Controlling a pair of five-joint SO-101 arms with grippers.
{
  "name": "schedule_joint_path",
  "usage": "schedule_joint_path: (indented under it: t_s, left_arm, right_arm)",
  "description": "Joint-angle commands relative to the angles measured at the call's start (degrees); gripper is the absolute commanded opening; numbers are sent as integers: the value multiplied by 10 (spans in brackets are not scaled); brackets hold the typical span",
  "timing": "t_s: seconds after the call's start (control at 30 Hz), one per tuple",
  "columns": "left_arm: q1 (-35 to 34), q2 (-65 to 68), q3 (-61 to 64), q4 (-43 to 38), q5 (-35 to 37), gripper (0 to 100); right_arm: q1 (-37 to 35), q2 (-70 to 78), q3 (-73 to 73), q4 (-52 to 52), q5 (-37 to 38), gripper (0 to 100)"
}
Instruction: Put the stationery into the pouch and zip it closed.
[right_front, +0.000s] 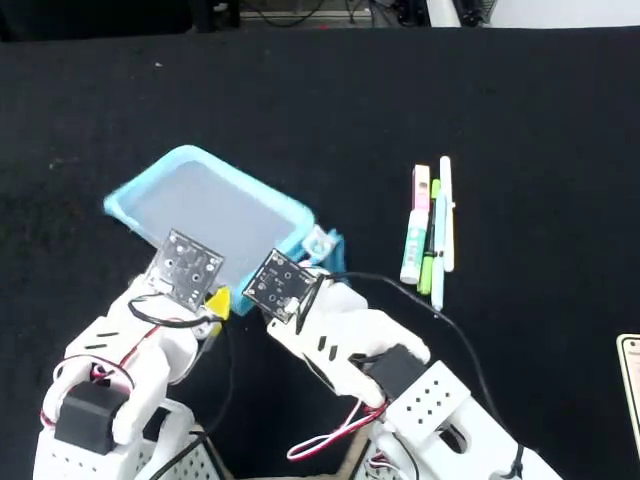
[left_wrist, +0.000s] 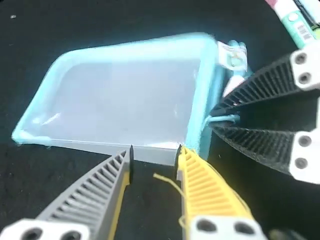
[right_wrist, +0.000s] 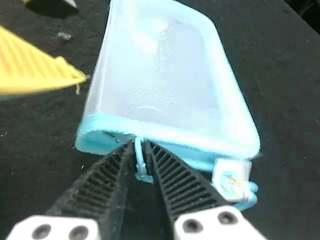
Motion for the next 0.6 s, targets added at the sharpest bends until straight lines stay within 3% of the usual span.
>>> schedule_joint_path:
  t_s: [0.0, 0.27, 0.47, 0.57]
  left_arm:
    - [27, 5, 9, -1, -9, 161]
    - [47, 0, 68, -17, -3, 161]
    - [43, 0, 134, -101, 98, 255]
    - [48, 0, 153, -122, 120, 248]
  right_arm:
    - [9, -13, -4, -17, -5, 11]
    - [9, -13, -4, -18, -5, 11]
    - [9, -13, -5, -18, -5, 11]
    - [9, -13, -4, -18, -5, 11]
